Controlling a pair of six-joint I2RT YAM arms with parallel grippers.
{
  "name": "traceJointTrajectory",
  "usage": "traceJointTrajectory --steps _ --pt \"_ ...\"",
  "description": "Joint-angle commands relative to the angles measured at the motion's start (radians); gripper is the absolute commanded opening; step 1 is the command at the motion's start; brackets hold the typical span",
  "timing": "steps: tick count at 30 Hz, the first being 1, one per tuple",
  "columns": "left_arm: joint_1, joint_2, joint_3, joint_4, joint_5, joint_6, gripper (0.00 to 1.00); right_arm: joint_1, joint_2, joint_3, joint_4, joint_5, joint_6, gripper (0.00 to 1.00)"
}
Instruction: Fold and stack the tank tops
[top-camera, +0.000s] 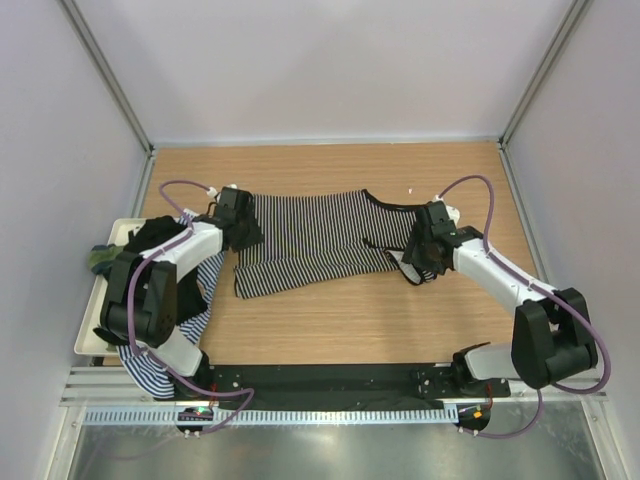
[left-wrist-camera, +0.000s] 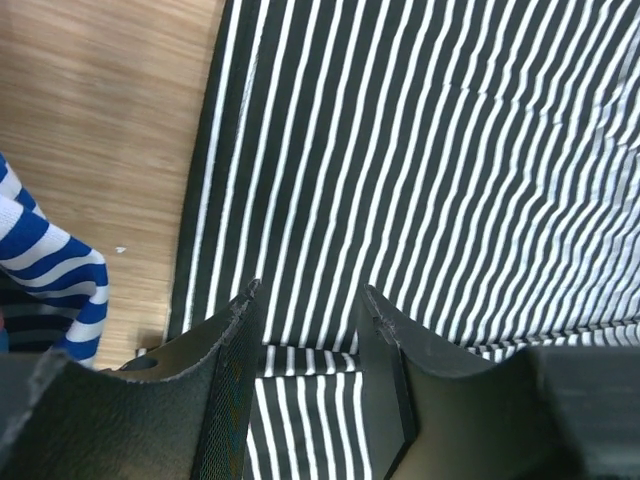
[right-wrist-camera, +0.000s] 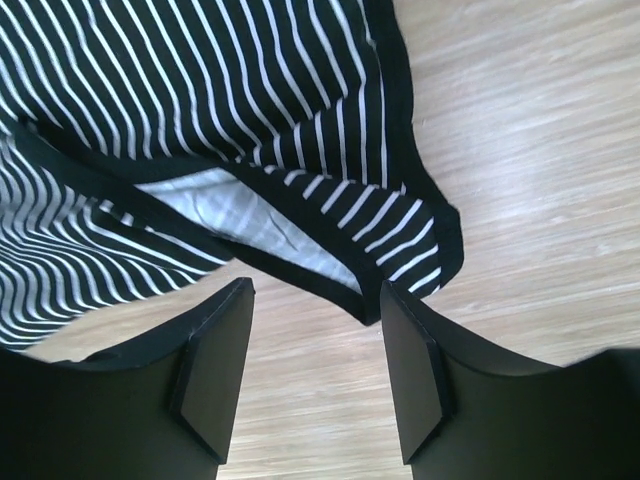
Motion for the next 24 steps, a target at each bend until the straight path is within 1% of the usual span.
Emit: traceJointTrajectory --steps 1,8,12,14,16,17,19,20,21,22,24 --pt "-0.001 -0.049 -0.022 0.050 -0.022 0.040 0.44 0.032 0.014 -0.013 -0.016 0.062 0.014 0.61" --pt "-0.002 -0.034 -0.016 0.052 -0.003 0.042 0.44 0.043 0.061 -0.028 -0.034 0.154 0.027 0.59" --pt "-0.004 -0.026 -0.016 0.052 -0.005 0.043 0.44 0.044 0.080 -0.045 -0.033 0.193 0.027 0.55" --pt "-0.004 -0.024 -0.016 0.052 -0.006 0.043 0.44 0.044 0.088 -0.051 -0.027 0.187 0.027 0.53" --pt "-0.004 -0.020 -0.015 0.050 -0.006 0.043 0.44 0.044 0.097 -0.046 -0.030 0.175 0.026 0.47" --pt "-0.004 -0.018 -0.015 0.052 -0.005 0.043 0.44 0.044 0.097 -0.046 -0.030 0.176 0.026 0.38" --pt "-0.004 -0.018 -0.015 0.049 -0.005 0.045 0.44 0.044 0.091 -0.036 -0.037 0.200 0.021 0.28" --pt "-0.005 -0.017 -0.015 0.049 -0.006 0.045 0.44 0.043 0.090 -0.016 -0.054 0.213 0.021 0.17" --pt "-0.005 -0.015 -0.013 0.049 -0.008 0.045 0.44 0.040 0.085 -0.004 -0.063 0.225 0.021 0.13" --pt "-0.007 -0.009 -0.013 0.050 -0.008 0.046 0.44 0.035 0.082 0.010 -0.071 0.230 0.020 0.11" --pt "-0.006 -0.003 -0.010 0.046 -0.010 0.046 0.44 0.024 0.079 0.055 -0.080 0.222 0.017 0.11"
